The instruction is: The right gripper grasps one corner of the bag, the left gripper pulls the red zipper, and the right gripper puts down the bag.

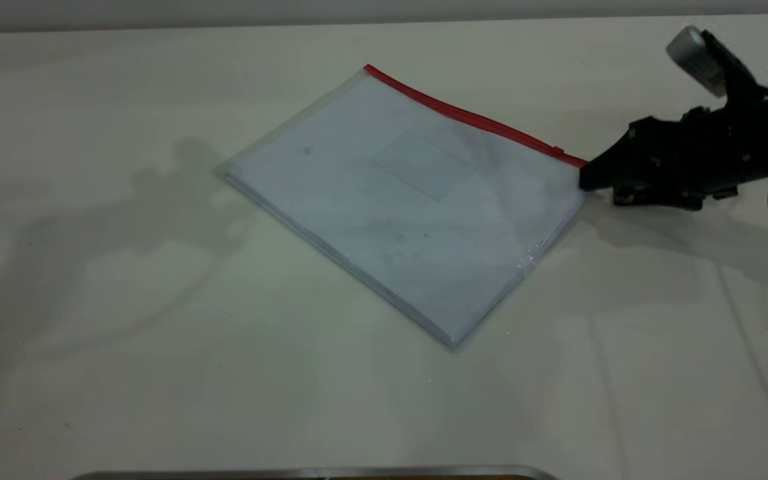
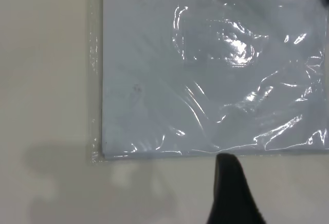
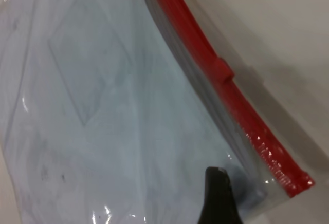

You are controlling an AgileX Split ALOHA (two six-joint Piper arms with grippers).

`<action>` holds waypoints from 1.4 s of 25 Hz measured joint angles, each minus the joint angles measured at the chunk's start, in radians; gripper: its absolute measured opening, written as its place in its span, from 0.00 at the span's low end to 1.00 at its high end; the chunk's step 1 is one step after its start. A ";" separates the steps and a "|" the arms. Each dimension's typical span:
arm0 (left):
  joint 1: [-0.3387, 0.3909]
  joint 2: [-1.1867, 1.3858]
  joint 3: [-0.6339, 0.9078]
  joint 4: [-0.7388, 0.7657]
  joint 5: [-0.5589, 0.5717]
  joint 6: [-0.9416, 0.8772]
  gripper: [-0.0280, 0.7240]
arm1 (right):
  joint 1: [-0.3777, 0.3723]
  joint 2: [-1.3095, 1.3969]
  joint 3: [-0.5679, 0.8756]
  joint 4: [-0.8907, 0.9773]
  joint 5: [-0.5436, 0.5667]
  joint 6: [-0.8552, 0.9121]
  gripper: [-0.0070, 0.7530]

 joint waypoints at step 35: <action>-0.176 0.314 -0.179 -0.106 -0.014 0.468 0.72 | 0.285 0.024 -0.588 -0.844 0.388 0.327 0.05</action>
